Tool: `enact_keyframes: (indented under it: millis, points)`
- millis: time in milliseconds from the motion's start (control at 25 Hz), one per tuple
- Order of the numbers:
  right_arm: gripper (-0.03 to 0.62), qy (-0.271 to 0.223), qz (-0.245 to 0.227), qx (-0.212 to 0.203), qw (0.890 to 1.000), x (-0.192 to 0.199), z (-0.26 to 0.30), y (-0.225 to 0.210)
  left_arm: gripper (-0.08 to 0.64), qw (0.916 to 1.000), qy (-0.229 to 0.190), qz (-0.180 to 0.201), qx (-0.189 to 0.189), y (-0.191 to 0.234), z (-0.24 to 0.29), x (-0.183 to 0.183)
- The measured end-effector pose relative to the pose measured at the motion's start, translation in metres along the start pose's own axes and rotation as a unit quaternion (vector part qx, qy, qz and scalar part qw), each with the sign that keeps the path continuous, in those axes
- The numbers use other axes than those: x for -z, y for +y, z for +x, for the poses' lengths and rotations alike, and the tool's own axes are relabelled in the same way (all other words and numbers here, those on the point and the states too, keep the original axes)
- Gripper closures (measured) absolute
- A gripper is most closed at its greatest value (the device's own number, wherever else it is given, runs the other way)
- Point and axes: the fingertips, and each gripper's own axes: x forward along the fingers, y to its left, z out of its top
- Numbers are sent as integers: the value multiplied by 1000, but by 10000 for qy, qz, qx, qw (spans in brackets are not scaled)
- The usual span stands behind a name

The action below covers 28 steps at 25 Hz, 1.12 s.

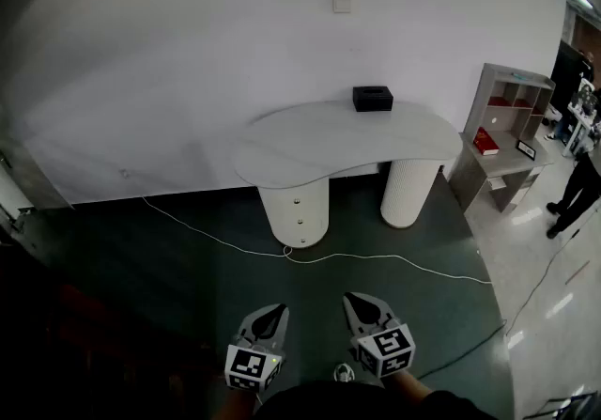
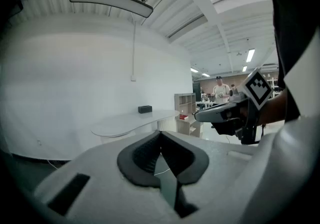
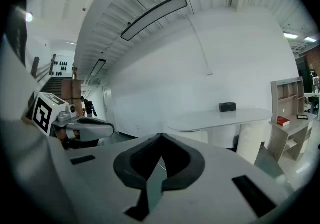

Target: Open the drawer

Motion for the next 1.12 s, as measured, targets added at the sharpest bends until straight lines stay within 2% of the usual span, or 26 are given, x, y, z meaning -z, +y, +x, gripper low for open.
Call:
enact_keyframes:
  millis: [160,280,320,400,440,680,840,1000,1120]
  points:
    - [591,-38,133,-176,9997,-1,5,-3,540,9998,-185,-100,-34,1,6,-8]
    - [591,50,78,-283,9996,2,10,-7,529,9995,-160,-255,-46,-1,12,-9]
    - [590,110,22,-294,9995,3,12,-9,495,9994,-141,-314,-30,-3,15,-7]
    - [449,202,-6,-335,9992,6,16,-16,360,9992,-92,-394,-4,-8,23,-3]
    - [434,220,-1,-352,9991,7,19,-20,353,9992,-58,-405,-16,-9,27,0]
    - [434,303,-75,-475,9984,11,33,-46,351,9976,93,-593,-348,-11,43,10]
    - [434,465,52,-550,9974,17,46,-55,351,9961,266,-713,-446,-2,52,21]
    - [434,520,86,-511,9973,18,69,-61,351,9948,315,-829,-509,24,65,27]
    - [448,472,131,-363,9981,12,96,-68,351,9953,301,-829,-406,49,85,27]
